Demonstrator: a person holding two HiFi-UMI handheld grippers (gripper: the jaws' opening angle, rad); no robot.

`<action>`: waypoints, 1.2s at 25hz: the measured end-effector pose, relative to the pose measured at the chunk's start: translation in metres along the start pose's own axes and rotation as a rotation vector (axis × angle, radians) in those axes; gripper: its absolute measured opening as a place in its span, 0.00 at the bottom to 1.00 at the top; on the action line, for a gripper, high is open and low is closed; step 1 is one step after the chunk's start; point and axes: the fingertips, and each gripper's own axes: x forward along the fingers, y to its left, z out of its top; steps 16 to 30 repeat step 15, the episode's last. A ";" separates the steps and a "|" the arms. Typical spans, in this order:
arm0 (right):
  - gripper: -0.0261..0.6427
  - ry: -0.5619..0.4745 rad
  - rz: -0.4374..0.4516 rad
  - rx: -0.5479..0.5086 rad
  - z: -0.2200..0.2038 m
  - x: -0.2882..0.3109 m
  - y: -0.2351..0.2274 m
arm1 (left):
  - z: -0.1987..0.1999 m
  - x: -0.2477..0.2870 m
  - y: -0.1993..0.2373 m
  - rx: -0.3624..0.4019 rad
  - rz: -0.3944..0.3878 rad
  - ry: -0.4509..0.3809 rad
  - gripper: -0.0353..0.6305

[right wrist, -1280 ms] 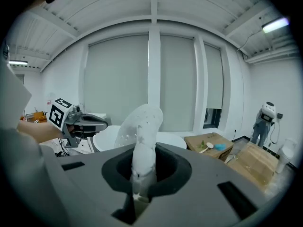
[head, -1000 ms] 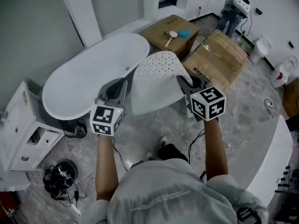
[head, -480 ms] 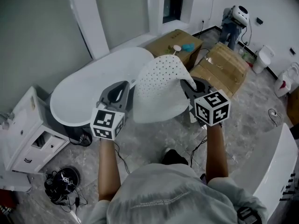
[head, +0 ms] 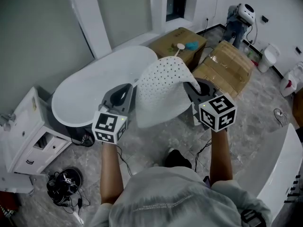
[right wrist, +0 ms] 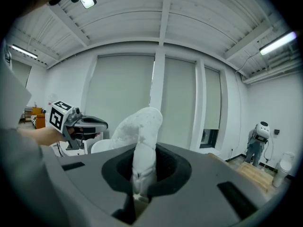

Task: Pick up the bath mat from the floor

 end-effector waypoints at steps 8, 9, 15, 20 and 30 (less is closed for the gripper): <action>0.09 0.047 0.001 -0.003 -0.020 0.003 0.007 | -0.015 -0.001 -0.007 -0.021 -0.027 0.015 0.08; 0.09 0.051 0.004 -0.006 -0.021 0.003 0.007 | -0.015 0.000 -0.007 -0.023 -0.028 0.017 0.08; 0.09 0.069 0.029 -0.026 -0.023 0.006 0.007 | -0.014 0.007 -0.005 -0.028 -0.031 0.018 0.08; 0.09 0.069 0.029 -0.026 -0.023 0.006 0.007 | -0.014 0.007 -0.005 -0.028 -0.031 0.018 0.08; 0.09 0.069 0.029 -0.026 -0.023 0.006 0.007 | -0.014 0.007 -0.005 -0.028 -0.031 0.018 0.08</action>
